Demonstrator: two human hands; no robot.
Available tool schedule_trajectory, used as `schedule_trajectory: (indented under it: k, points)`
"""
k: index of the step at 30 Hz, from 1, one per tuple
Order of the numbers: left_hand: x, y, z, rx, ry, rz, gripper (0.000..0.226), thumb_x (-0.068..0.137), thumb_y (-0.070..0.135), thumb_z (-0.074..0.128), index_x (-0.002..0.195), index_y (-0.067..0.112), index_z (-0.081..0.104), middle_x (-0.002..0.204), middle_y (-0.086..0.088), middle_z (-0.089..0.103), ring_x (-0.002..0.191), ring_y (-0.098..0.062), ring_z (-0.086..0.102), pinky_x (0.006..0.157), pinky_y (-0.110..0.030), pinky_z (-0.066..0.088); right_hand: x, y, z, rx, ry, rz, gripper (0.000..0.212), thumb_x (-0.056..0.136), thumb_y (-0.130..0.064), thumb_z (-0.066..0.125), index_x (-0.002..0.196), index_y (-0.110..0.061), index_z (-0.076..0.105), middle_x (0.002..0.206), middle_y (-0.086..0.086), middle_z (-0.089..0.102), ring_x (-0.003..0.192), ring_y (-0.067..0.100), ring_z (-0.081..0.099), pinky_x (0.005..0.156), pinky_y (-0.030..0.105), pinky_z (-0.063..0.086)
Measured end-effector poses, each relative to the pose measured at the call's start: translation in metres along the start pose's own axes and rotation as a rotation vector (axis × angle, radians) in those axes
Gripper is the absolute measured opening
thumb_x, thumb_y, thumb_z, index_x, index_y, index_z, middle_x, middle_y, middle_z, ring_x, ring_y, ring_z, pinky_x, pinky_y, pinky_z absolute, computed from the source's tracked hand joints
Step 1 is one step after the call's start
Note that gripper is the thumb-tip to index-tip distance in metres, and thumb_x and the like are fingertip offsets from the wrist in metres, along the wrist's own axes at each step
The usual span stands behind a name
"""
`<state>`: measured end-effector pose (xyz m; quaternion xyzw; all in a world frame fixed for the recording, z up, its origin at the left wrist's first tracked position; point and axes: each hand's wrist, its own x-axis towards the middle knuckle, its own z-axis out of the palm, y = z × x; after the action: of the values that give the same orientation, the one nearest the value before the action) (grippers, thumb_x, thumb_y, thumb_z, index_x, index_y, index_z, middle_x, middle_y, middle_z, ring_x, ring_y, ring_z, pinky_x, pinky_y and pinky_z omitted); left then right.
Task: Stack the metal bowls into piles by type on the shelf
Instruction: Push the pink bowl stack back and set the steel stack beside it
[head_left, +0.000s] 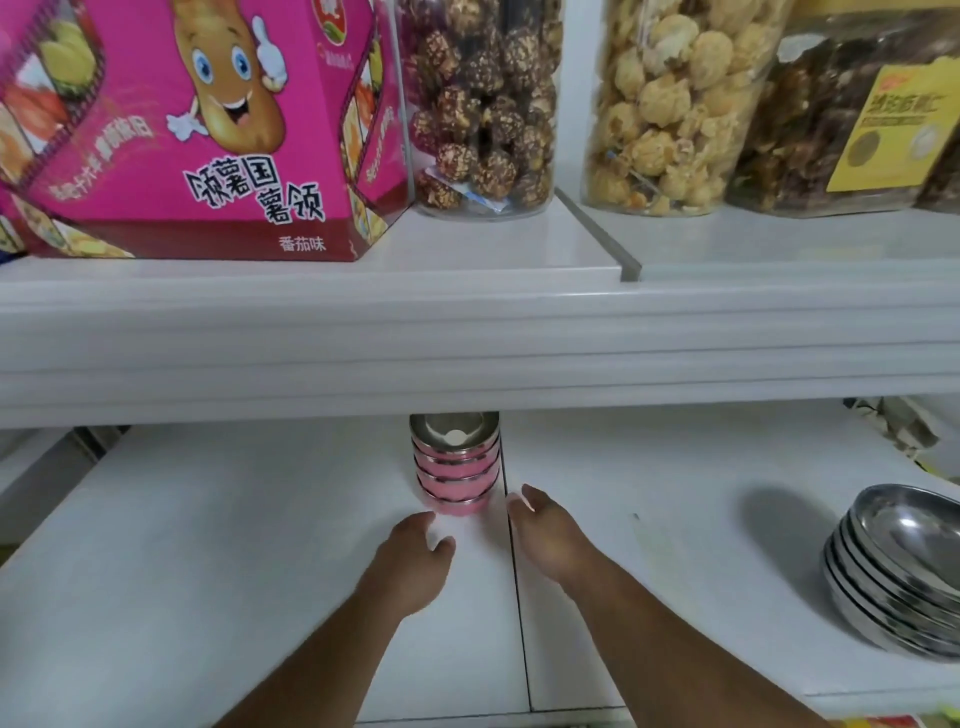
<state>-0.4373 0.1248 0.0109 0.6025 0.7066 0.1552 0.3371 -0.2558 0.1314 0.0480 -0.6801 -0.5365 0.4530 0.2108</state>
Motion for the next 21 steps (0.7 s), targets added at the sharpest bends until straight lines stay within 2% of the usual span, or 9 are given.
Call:
schedule_trajectory:
  k: [4,7,14,21]
  points:
    - [-0.023,0.005,0.009,0.360,-0.072,0.101,0.064,0.099,0.046,0.042,0.156,0.022,0.028,0.166,-0.001,0.024,0.152,-0.022,0.023,0.121,-0.039,0.025,-0.022,0.027,-0.003,-0.639,0.053,-0.205,0.061,0.105,-0.039,0.034,0.157,-0.007,0.029,0.164,0.017,0.031,0.149,0.032,0.031,0.119,0.041,0.029]
    - [-0.039,0.019,0.017,0.457,-0.068,0.148,0.064,0.098,0.047,0.041,0.157,0.024,0.026,0.167,-0.002,0.021,0.152,-0.025,0.022,0.121,-0.042,0.026,-0.036,0.045,-0.006,-0.832,0.028,-0.210,0.067,0.105,-0.044,0.029,0.161,-0.009,0.017,0.170,0.015,0.015,0.156,0.033,0.016,0.125,0.043,0.019]
    - [-0.080,0.046,0.050,0.433,-0.067,0.129,0.064,0.099,0.046,0.040,0.158,0.026,0.022,0.167,0.000,0.018,0.152,-0.025,0.021,0.121,-0.043,0.026,-0.071,0.073,-0.033,-0.907,-0.020,-0.246,0.069,0.106,-0.047,0.026,0.162,-0.011,0.011,0.171,0.011,0.009,0.157,0.030,0.010,0.125,0.041,0.016]
    - [-0.129,0.097,0.103,0.393,-0.038,0.115,0.065,0.098,0.047,0.041,0.157,0.025,0.024,0.166,-0.001,0.021,0.151,-0.025,0.024,0.120,-0.043,0.027,-0.115,0.120,-0.085,-0.829,-0.061,-0.268,0.069,0.105,-0.047,0.028,0.162,-0.011,0.010,0.171,0.009,0.008,0.157,0.026,0.009,0.125,0.040,0.017]
